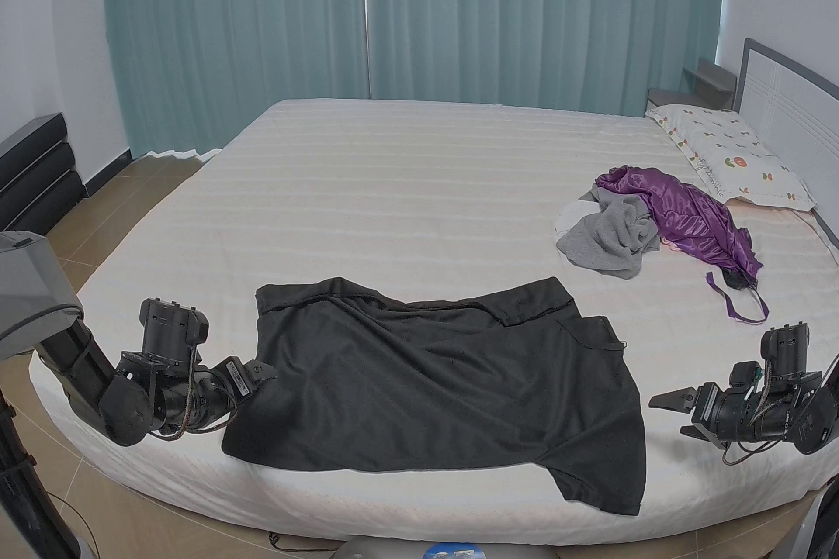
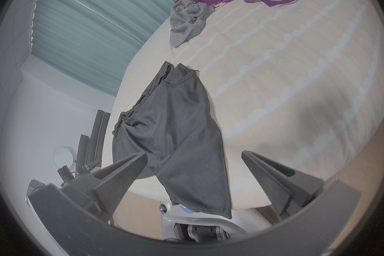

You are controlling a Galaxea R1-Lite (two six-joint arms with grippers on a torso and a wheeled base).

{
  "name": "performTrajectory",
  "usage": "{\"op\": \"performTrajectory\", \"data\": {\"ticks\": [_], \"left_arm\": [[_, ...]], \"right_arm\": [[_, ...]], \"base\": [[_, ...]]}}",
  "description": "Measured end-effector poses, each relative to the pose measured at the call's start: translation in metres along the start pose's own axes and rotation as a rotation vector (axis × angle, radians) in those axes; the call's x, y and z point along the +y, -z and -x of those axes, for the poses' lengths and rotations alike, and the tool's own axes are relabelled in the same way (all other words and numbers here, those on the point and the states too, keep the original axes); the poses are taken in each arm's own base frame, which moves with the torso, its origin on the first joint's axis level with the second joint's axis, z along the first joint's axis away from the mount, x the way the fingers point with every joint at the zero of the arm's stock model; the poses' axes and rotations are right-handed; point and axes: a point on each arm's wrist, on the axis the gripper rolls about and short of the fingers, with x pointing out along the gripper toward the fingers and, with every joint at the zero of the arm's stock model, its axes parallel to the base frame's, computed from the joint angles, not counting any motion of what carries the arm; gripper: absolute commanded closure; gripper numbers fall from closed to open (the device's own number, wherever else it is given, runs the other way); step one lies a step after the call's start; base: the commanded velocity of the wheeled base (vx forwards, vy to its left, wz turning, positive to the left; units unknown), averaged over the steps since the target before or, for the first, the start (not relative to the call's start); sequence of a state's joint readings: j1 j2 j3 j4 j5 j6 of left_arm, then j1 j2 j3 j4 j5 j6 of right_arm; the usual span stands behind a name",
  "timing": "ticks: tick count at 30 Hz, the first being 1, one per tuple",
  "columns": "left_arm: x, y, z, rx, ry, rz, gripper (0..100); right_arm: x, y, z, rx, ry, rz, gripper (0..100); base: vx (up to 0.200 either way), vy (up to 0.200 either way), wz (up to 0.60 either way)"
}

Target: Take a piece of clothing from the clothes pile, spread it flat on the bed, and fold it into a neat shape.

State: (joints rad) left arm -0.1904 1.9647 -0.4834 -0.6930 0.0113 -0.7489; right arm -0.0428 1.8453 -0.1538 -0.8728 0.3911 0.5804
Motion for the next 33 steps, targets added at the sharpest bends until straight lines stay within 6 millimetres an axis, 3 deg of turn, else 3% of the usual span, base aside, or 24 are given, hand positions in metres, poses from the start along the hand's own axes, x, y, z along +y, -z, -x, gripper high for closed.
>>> {"op": "performTrajectory", "data": {"ticks": [9, 18, 22, 33], "left_arm": [[-0.003, -0.005, -0.005, -0.014, 0.004, 0.027, 0], [-0.021, -0.044, -0.018, -0.123, 0.072, 0.072, 0], [-0.028, -0.062, -0.039, -0.16, 0.089, 0.077, 0], [-0.041, -0.096, -0.119, -0.233, 0.126, 0.078, 0]], "right_arm": [[0.0, 0.001, 0.0, 0.005, 0.0, 0.001, 0], [0.0, 0.001, -0.001, 0.007, -0.002, 0.002, 0], [0.0, 0.001, -0.002, 0.01, -0.001, 0.001, 0], [-0.002, -0.001, -0.008, 0.008, 0.0, 0.0, 0]], "base": [[0.0, 0.0, 0.0], [0.0, 0.0, 0.0], [0.0, 0.0, 0.0], [0.0, 0.0, 0.0]]}}
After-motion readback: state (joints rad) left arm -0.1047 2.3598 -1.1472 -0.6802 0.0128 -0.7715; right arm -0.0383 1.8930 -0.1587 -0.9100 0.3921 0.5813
